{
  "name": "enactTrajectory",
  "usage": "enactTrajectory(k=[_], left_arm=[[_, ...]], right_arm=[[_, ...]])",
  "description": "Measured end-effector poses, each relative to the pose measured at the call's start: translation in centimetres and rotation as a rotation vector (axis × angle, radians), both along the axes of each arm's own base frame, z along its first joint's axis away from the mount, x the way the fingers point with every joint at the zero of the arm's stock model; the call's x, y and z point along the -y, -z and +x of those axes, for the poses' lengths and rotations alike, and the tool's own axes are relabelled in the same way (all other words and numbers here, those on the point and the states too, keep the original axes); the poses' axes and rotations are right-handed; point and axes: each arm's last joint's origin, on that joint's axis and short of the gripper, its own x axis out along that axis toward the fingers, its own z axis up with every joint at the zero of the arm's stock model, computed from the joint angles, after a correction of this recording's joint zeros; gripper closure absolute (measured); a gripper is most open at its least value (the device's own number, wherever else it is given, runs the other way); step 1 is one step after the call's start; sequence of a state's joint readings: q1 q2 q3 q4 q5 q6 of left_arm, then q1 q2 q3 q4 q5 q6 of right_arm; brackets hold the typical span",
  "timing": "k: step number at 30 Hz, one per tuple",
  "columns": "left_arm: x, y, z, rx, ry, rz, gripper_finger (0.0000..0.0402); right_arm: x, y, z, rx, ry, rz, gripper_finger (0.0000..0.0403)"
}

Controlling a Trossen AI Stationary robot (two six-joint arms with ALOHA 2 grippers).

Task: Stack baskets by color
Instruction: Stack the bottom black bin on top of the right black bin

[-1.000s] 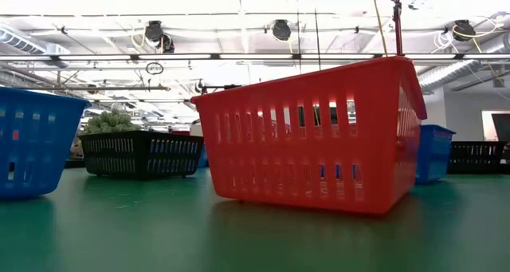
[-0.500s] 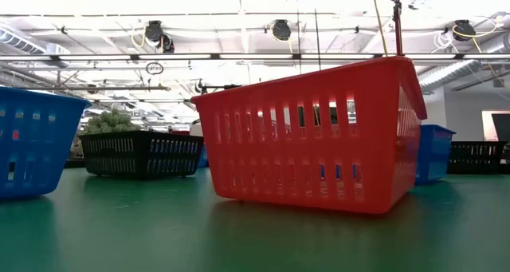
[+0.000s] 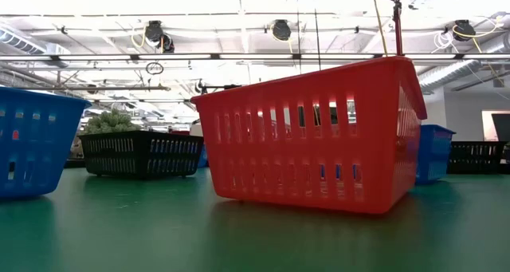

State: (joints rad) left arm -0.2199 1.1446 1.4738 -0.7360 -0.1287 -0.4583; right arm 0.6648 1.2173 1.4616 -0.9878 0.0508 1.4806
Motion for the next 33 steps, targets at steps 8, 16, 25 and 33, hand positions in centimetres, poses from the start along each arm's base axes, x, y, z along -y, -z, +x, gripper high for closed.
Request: enactTrajectory(k=[8, 16, 25, 33], left_arm=[[0.1, 0.6, -0.3, -0.064, 0.002, 0.006, 0.0371], [0.1, 0.8, -0.1, -0.085, -0.015, -0.016, 0.0371], [0.0, 0.8, -0.1, -0.08, -0.068, -0.008, 0.0371], [0.4, 1.9, 1.8, -0.117, -0.09, 0.026, 0.0371]], right_arm=[[-2.4, 1.8, -1.8, -0.207, 0.02, -0.024, 0.0403], [-2.4, 5.1, -2.2, -0.287, -0.144, -0.179, 0.0379], [-1.9, 10.5, -2.5, -0.319, -0.366, -0.38, 0.0306], [-1.9, 15.8, -2.6, -0.24, -0.541, -0.447, 0.0231]])
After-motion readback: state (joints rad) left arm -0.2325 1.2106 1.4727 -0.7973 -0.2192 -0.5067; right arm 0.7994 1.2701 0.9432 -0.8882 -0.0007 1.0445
